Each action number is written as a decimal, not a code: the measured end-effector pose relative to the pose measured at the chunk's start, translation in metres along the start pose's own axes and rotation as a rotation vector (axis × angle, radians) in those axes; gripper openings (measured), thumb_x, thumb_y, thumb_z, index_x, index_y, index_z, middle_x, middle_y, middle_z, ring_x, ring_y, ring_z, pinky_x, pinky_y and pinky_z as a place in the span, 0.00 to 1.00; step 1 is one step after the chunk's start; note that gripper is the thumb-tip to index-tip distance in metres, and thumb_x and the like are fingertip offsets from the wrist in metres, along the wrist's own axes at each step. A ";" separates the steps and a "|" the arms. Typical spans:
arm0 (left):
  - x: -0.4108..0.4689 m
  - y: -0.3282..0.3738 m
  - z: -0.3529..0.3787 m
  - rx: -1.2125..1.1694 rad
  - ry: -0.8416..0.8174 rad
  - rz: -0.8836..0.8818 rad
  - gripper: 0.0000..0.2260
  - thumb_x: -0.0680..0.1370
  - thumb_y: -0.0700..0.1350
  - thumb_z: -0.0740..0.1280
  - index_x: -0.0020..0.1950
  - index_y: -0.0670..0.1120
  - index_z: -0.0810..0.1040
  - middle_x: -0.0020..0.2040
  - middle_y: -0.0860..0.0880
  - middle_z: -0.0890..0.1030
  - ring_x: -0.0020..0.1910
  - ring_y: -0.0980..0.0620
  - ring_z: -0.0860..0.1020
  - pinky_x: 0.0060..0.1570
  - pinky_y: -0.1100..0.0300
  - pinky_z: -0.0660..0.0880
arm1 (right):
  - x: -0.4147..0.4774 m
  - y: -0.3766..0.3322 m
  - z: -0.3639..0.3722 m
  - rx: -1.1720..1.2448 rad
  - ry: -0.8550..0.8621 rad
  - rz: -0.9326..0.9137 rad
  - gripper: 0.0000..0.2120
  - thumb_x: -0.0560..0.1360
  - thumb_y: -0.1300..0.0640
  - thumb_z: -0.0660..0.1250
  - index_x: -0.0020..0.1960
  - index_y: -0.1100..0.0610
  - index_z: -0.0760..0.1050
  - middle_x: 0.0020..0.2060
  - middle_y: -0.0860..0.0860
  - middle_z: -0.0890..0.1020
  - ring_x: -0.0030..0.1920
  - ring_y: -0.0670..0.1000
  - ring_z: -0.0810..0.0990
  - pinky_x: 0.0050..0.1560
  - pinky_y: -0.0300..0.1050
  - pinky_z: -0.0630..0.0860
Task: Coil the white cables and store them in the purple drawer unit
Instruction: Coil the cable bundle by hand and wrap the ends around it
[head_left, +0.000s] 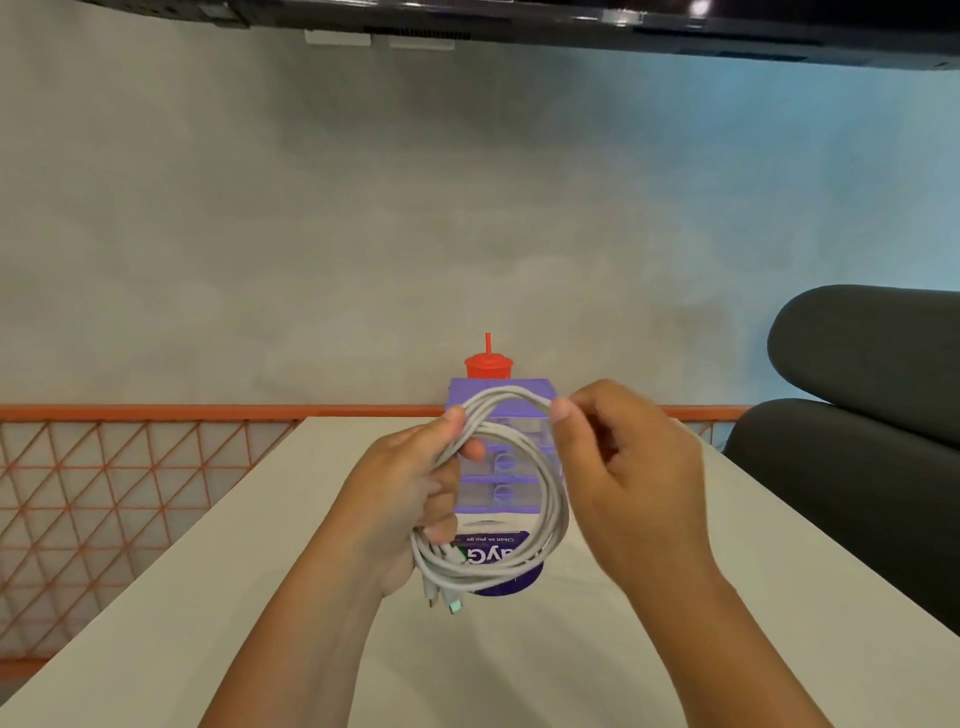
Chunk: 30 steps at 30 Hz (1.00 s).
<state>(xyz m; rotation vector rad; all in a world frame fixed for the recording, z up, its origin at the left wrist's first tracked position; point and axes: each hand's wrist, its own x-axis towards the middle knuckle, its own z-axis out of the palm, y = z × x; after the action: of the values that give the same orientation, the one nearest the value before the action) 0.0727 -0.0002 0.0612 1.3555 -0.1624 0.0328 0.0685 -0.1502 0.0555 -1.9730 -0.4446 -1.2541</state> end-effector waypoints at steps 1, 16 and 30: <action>0.000 0.001 0.001 -0.040 0.011 -0.002 0.17 0.78 0.52 0.60 0.36 0.41 0.75 0.22 0.52 0.57 0.16 0.58 0.54 0.17 0.69 0.56 | -0.001 -0.005 0.002 -0.049 -0.133 0.093 0.15 0.77 0.45 0.56 0.40 0.53 0.73 0.32 0.45 0.76 0.35 0.46 0.74 0.33 0.39 0.69; -0.005 -0.014 0.024 0.053 -0.129 0.041 0.16 0.78 0.53 0.59 0.42 0.43 0.77 0.24 0.51 0.66 0.21 0.54 0.62 0.32 0.57 0.66 | 0.012 0.001 0.000 0.555 -0.068 0.816 0.18 0.75 0.47 0.63 0.32 0.58 0.75 0.20 0.47 0.68 0.19 0.43 0.62 0.21 0.38 0.60; -0.016 -0.029 0.048 -0.009 -0.226 0.121 0.09 0.76 0.51 0.61 0.45 0.45 0.75 0.28 0.51 0.70 0.23 0.57 0.66 0.26 0.65 0.65 | 0.032 0.019 -0.027 1.647 0.224 1.400 0.14 0.77 0.56 0.62 0.36 0.64 0.72 0.30 0.53 0.75 0.17 0.43 0.69 0.16 0.29 0.65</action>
<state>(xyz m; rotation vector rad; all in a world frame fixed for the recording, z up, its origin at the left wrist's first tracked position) 0.0561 -0.0522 0.0409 1.3373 -0.4343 -0.0203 0.0784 -0.1863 0.0827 -0.3279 0.1284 0.0614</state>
